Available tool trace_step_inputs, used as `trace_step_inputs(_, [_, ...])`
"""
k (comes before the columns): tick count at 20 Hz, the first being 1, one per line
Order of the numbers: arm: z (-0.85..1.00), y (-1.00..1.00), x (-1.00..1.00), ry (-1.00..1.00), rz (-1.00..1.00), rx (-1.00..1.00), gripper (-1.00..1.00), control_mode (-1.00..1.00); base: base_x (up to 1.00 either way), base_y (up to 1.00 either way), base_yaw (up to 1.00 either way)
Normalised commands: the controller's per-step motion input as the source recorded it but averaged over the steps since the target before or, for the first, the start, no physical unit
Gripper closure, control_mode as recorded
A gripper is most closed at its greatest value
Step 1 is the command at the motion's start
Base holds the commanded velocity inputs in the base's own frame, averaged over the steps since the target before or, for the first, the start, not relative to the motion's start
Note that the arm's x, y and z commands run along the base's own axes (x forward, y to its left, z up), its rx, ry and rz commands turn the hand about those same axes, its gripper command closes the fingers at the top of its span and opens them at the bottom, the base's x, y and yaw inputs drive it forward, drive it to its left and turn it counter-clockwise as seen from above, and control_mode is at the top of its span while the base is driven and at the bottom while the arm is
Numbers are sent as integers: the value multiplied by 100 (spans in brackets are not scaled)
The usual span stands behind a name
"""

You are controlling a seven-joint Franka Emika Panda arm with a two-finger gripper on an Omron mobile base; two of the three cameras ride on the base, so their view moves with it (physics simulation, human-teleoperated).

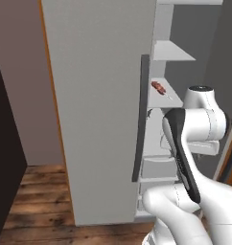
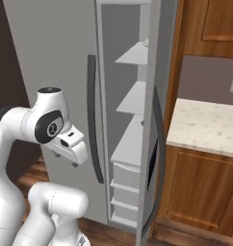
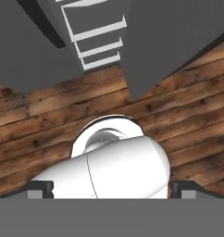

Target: Store the kebab skewer in the freezer for long-term storage. Close the freezer door after placing the cooked food.

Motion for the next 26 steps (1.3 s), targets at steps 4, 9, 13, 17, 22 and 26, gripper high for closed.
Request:
trace_step_inputs(4, [0,0,0,0,0,0,-100,100,-27,-30,-4])
trace_step_inputs(9, [0,0,0,0,0,0,-100,100,-27,-33,-19])
trace_step_inputs(13, [0,0,0,0,0,0,-100,100,-17,-21,-22])
trace_step_inputs(17, [0,0,0,0,0,0,-100,100,-1,-17,-11])
trace_step_inputs(22, [0,0,0,0,0,0,-100,100,0,-46,0])
trace_step_inputs(26, [0,0,0,0,0,0,-100,100,-28,-22,0])
